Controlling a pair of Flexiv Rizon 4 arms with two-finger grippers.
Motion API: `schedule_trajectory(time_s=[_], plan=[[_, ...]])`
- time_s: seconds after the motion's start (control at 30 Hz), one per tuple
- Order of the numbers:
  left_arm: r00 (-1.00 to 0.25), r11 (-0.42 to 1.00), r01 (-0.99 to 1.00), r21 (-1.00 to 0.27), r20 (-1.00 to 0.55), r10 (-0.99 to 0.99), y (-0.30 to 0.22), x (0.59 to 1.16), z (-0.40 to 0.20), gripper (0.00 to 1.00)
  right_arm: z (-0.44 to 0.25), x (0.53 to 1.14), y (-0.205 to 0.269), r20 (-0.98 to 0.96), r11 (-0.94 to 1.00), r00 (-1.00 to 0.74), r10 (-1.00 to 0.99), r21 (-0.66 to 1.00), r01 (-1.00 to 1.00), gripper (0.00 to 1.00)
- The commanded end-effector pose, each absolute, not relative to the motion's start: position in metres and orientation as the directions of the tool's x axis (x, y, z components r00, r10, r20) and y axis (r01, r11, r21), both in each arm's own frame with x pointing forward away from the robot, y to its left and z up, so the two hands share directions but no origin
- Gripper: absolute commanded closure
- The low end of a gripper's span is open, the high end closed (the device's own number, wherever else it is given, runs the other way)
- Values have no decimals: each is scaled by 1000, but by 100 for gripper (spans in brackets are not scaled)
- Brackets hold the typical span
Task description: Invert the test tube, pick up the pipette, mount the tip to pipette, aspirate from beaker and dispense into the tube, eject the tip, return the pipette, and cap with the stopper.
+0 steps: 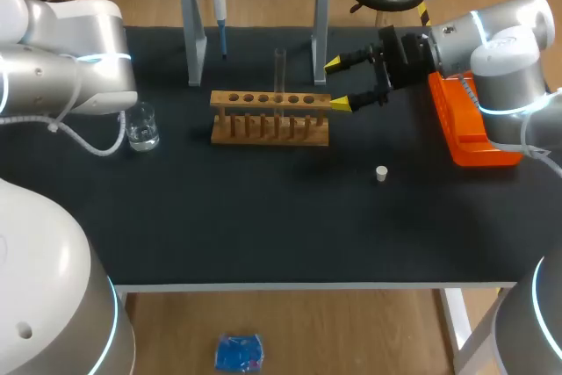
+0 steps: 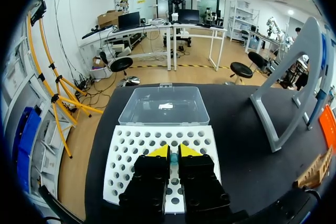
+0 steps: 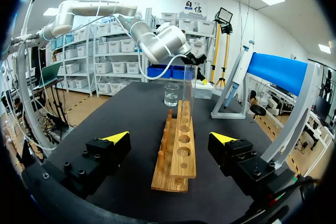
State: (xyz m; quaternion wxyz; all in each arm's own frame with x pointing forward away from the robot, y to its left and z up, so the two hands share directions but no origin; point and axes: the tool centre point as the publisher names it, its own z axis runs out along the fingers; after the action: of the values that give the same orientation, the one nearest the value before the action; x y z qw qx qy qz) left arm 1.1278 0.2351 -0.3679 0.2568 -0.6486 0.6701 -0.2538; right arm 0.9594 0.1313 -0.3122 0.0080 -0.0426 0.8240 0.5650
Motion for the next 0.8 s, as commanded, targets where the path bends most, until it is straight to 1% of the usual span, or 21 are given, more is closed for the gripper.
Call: schedule_trajectory(time_s=[0.03, 0.8], plan=[[-28, 30, -748, -663, -14, -1000, 237, 1130, -369, 100, -312, 960, 130, -60, 360, -996, -65, 930, -79, 0], [-30, 45, -738, -674, -35, -999, 237, 1128, -354, 100, -312, 960, 130, -60, 360, -996, -65, 930, -79, 0]])
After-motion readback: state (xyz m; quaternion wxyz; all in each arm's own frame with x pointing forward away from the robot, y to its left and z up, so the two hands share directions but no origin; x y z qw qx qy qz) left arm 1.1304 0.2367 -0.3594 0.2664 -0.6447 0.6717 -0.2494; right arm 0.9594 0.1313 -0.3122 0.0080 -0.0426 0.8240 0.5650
